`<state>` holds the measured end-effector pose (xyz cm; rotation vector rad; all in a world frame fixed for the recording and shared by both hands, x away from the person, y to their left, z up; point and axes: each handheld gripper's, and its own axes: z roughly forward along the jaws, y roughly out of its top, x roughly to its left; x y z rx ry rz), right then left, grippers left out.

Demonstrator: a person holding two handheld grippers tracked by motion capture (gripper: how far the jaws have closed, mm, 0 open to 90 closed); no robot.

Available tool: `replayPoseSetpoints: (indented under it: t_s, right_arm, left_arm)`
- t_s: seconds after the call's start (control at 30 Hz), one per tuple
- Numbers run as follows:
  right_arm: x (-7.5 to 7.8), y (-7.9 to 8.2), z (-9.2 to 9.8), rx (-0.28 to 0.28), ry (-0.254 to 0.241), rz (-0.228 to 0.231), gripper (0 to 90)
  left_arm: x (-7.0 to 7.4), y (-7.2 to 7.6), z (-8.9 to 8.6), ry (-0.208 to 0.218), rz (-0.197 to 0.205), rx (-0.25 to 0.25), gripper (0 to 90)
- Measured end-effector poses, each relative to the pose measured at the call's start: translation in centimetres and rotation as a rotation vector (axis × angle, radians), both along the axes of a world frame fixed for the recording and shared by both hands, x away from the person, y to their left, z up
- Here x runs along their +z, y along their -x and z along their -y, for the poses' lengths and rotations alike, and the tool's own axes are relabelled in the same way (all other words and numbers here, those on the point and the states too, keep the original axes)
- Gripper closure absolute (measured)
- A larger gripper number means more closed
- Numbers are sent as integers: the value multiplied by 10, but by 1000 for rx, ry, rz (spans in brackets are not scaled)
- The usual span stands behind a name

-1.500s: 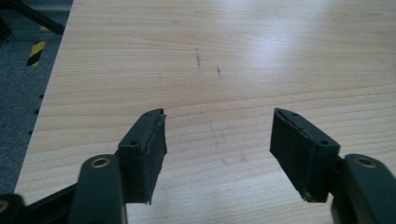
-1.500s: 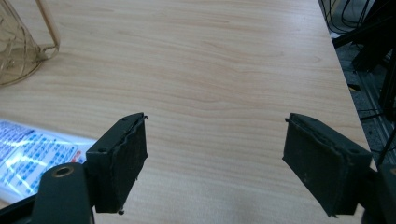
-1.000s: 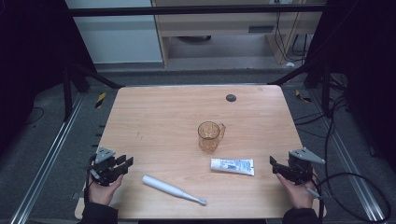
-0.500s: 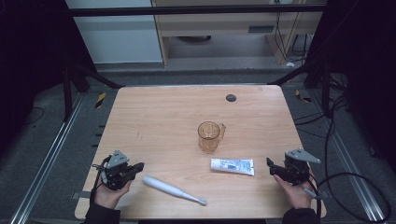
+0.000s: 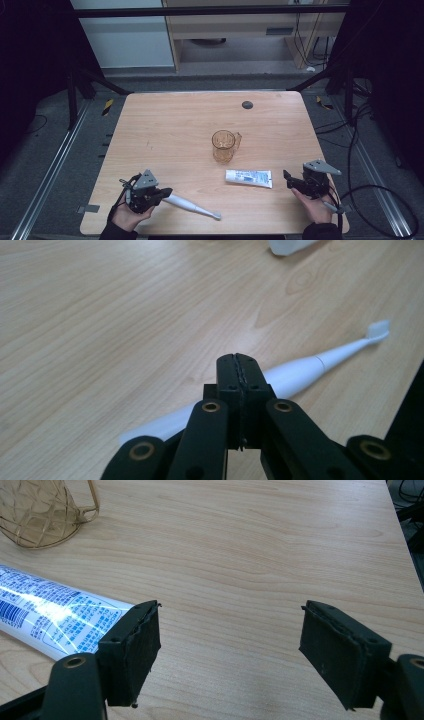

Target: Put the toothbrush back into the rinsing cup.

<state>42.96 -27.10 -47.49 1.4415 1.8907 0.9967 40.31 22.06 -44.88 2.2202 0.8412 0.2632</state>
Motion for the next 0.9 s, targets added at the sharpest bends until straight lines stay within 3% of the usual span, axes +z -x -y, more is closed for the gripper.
replayPoseSetpoints:
  t_s: [0.4,0.9]
  right_arm:
    - [0,0,-1,-2,0,-4,241]
    - [-2,-1,-2,5,8,-5,241]
  left_arm:
    - [-6,9,17,-22,-41,-110,900]
    - [-18,11,40,-67,-79,-192,900]
